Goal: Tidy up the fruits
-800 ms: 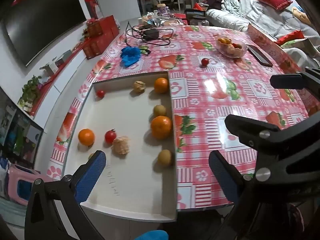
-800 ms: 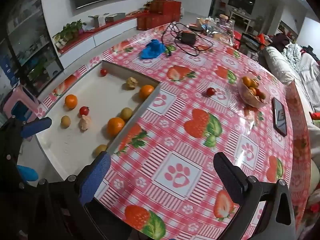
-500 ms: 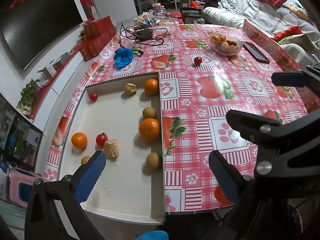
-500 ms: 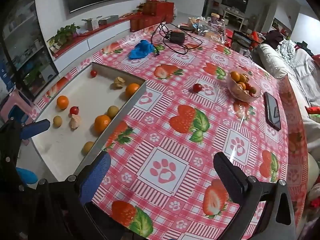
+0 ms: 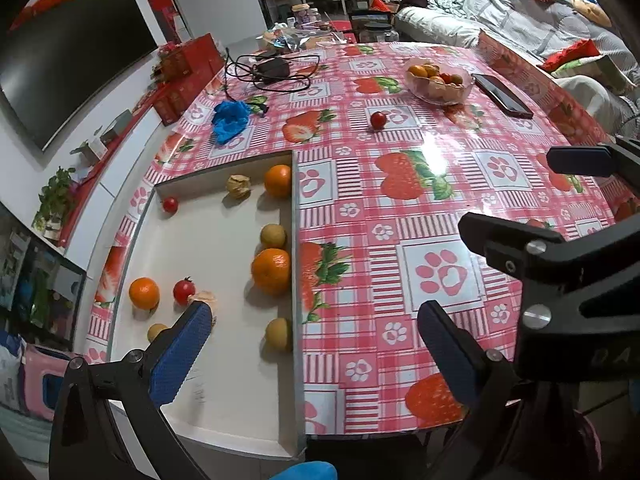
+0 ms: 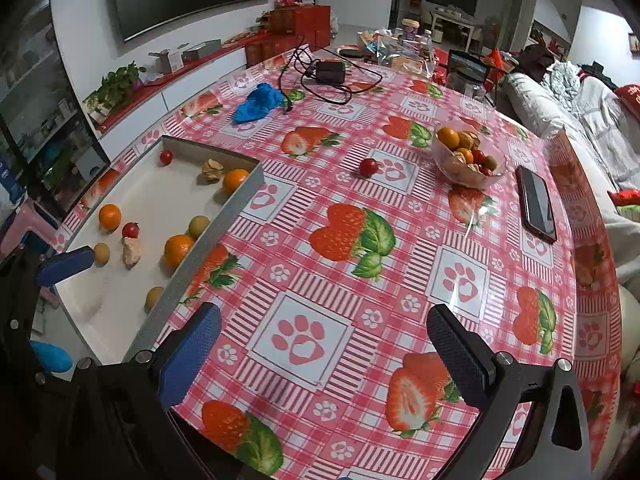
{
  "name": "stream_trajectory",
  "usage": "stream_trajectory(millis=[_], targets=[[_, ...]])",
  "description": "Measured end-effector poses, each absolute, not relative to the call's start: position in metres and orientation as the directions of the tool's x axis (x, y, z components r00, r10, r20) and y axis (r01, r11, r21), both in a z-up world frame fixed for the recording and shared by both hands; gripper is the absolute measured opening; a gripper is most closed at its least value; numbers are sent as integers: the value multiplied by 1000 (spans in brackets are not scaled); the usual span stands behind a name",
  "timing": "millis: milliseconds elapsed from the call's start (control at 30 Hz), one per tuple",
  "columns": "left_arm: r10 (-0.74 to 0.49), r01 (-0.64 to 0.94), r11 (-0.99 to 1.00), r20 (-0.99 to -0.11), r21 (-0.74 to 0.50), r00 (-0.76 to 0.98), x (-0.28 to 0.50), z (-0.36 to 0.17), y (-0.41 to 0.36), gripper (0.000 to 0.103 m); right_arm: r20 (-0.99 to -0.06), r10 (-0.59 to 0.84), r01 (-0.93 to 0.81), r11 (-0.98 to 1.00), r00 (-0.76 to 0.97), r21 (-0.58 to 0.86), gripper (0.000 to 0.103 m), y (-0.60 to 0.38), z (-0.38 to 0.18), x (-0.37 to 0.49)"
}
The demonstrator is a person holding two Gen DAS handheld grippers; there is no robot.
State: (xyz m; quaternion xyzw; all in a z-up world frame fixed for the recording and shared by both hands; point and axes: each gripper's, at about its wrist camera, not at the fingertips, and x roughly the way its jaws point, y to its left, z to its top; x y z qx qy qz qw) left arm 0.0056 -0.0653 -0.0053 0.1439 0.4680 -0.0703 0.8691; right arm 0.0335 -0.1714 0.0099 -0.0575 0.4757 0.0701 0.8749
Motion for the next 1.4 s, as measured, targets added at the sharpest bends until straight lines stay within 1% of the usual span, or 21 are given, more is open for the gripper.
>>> stream_trajectory(millis=[200,367,433,533,600,700,900,1033,1100,1233,1400], targets=[[-2,290,939,-841,184,541,6,-5,-90,103,-841,69,-140,990,536,-8,103,-197,5,29],[-44,324,934,-852,150,522,11,-2,-118,103,-840,40,-57,998,541,11,103,-241,0,20],[-77,336,934,-850,121,520,17,0,-141,103,-839,11,6,1000,544,17,103,-269,-3,11],[-93,344,932,-844,113,528,24,-4,-172,103,-846,-49,143,989,531,32,103,-322,-12,-5],[-130,369,926,-849,81,511,34,-15,-203,103,-856,-81,221,974,511,40,103,-352,-21,-17],[-143,377,924,-851,69,505,48,-29,-238,103,-872,-101,289,956,479,48,103,-386,-36,-36],[-124,372,922,-823,112,554,69,-60,-299,103,-882,-157,325,946,445,-4,103,-405,-67,-59],[-142,361,930,-837,70,529,83,-80,-321,103,-874,-191,325,945,447,-40,103,-403,-82,-67],[-178,337,941,-815,22,551,89,-86,-327,103,-868,-191,331,943,458,-33,103,-404,-84,-69],[-172,325,945,-810,24,560,99,-91,-340,103,-854,-206,337,941,478,-38,103,-402,-85,-69],[-191,325,946,-811,-1,553,98,-88,-336,103,-847,-209,340,940,489,-35,103,-401,-86,-66]])
